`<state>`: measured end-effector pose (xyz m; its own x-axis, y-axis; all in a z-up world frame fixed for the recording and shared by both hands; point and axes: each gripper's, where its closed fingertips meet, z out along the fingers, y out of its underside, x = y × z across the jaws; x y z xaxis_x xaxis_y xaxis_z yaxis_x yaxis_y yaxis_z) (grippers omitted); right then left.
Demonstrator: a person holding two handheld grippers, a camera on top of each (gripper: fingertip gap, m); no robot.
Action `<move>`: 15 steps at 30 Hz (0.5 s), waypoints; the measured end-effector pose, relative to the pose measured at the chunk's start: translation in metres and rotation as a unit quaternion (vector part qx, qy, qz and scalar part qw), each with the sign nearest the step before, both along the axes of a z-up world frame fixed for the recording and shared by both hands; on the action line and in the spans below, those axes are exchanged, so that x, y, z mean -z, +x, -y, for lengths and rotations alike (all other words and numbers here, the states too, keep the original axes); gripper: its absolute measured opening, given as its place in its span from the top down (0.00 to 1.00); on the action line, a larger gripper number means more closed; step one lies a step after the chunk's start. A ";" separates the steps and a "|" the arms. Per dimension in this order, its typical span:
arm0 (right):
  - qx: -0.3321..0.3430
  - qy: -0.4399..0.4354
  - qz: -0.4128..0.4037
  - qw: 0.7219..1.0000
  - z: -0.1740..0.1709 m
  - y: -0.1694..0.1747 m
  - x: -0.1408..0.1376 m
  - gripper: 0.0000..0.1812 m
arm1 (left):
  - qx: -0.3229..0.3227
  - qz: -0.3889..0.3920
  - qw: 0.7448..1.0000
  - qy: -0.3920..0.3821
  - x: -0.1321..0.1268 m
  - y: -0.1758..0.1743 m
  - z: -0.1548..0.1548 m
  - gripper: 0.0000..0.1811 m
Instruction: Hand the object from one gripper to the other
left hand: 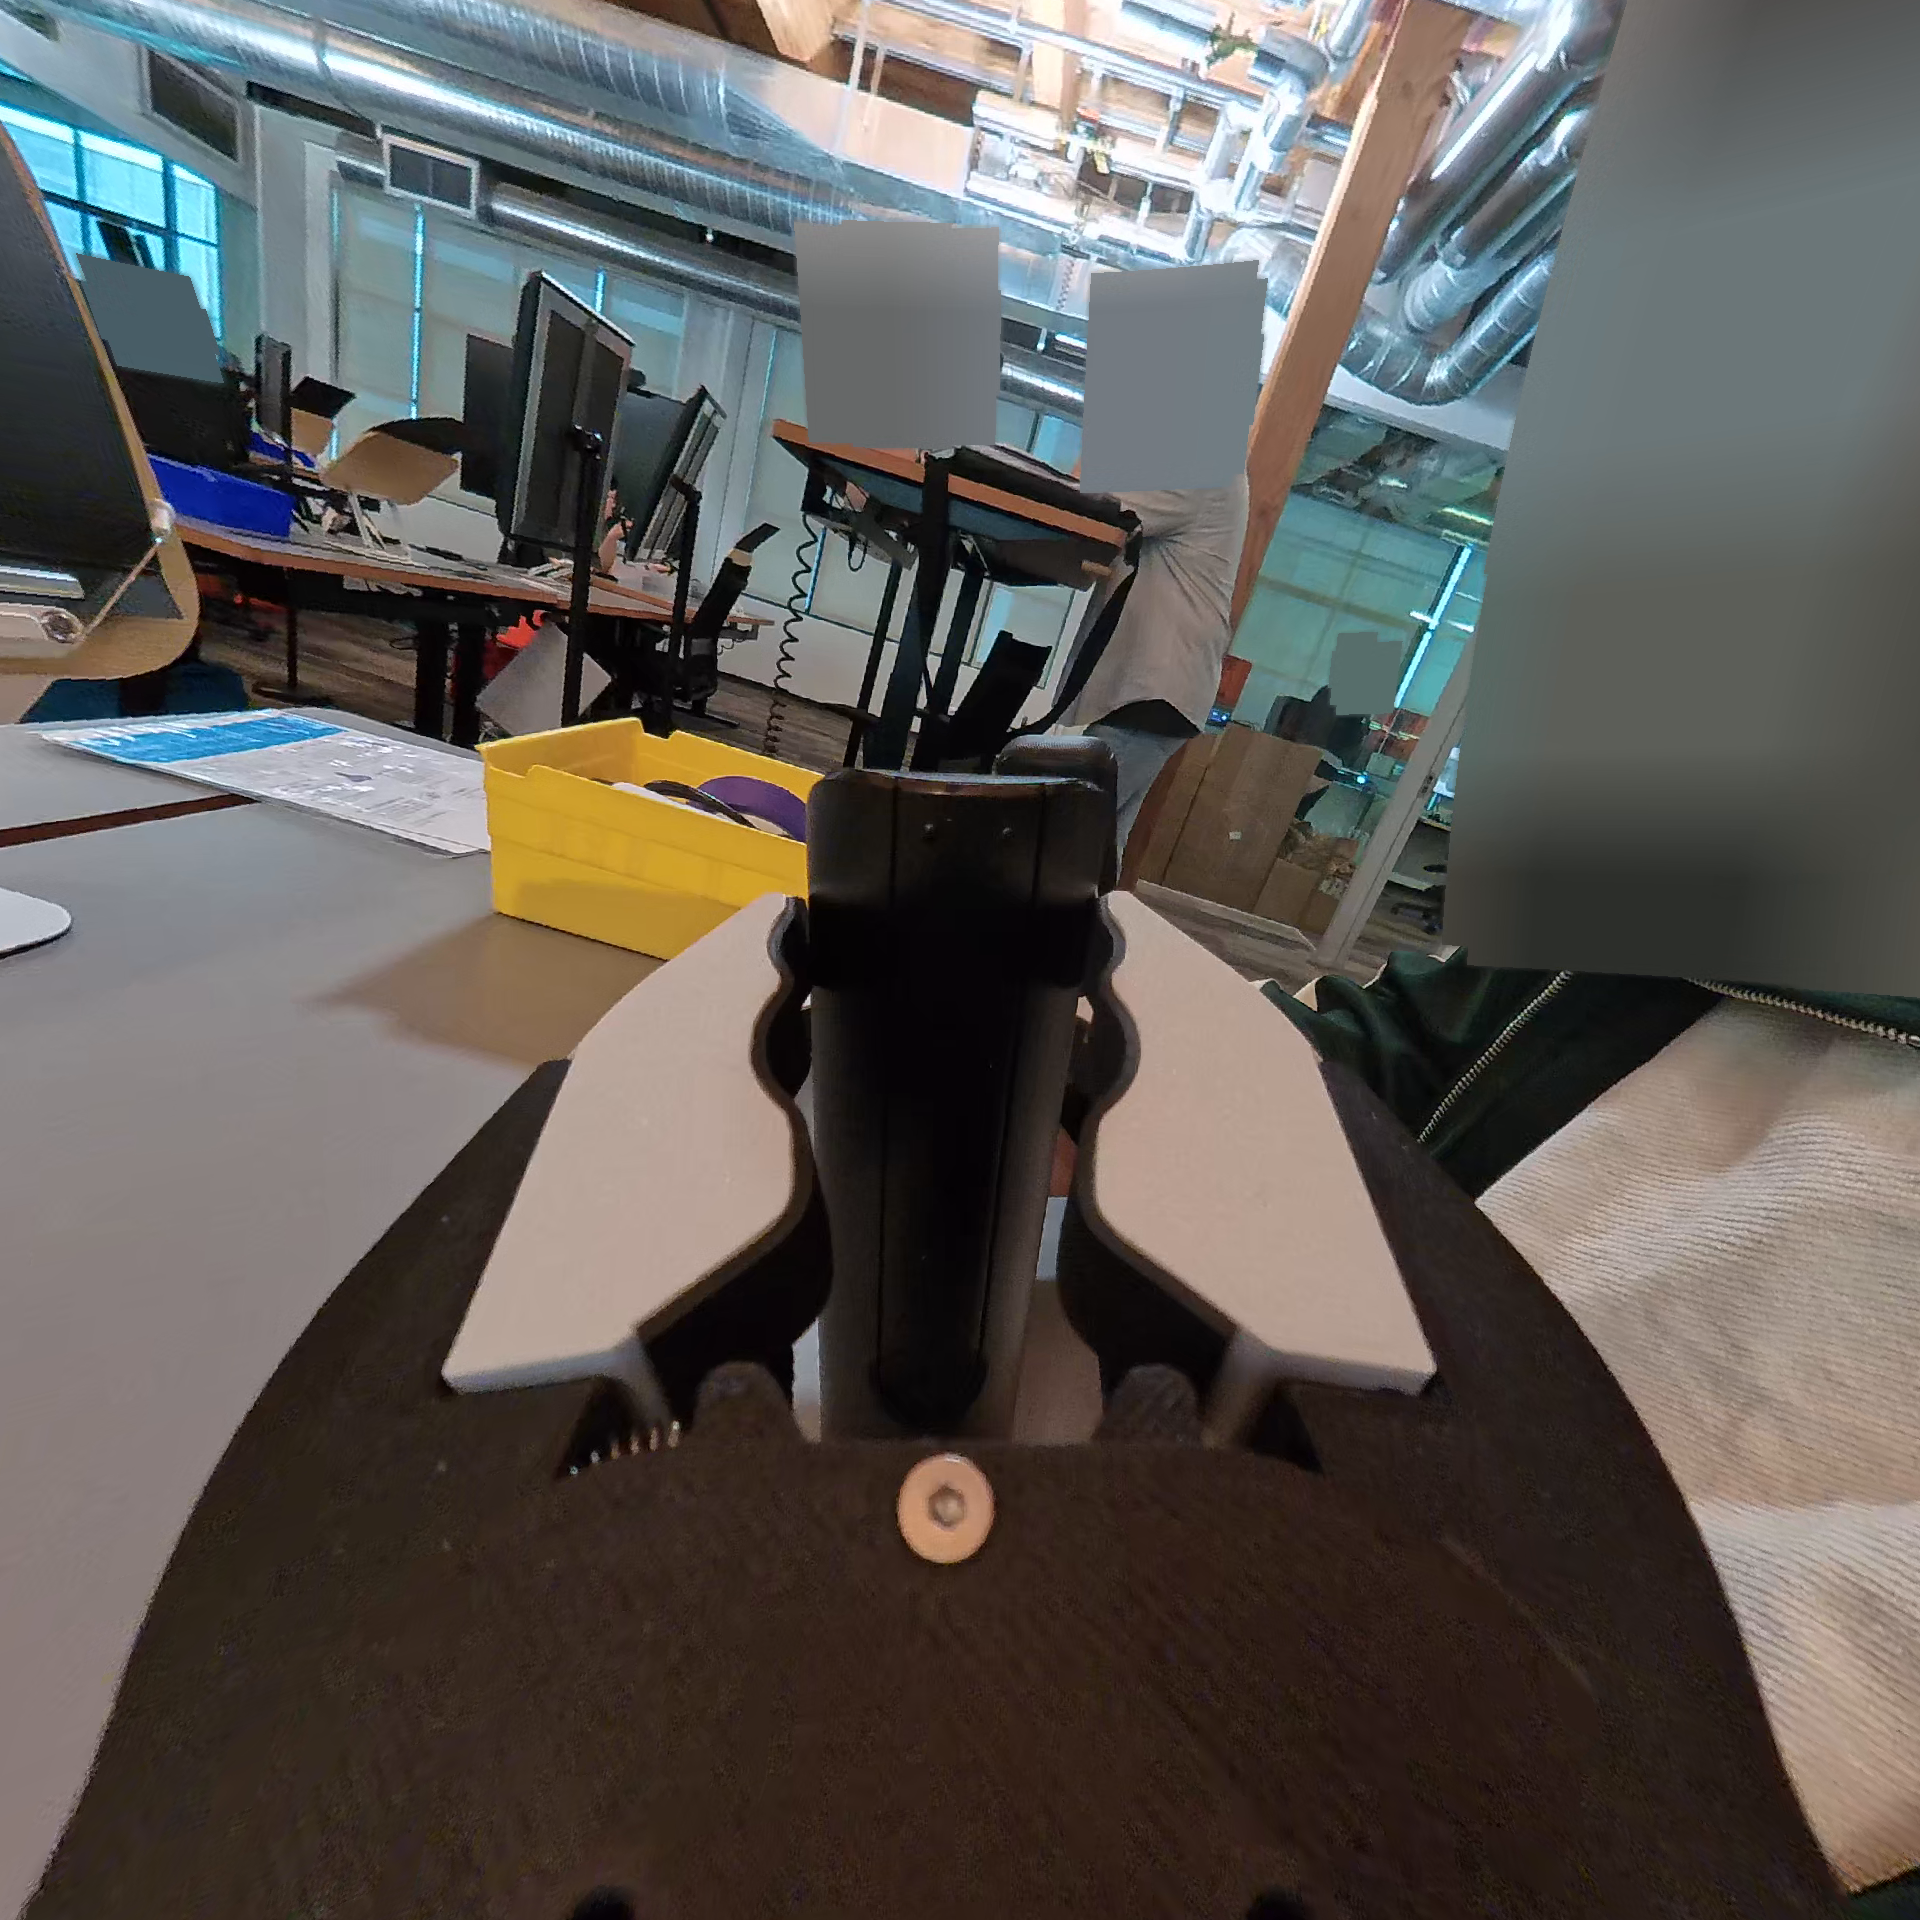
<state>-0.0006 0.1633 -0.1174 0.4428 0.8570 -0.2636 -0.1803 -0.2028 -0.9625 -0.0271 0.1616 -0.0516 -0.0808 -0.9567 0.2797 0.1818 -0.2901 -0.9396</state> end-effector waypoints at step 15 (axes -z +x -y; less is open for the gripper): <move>-0.012 -0.013 -0.009 1.000 0.004 -0.004 0.001 0.41 | 0.001 0.040 0.998 -0.054 -0.005 -0.009 -0.011 0.72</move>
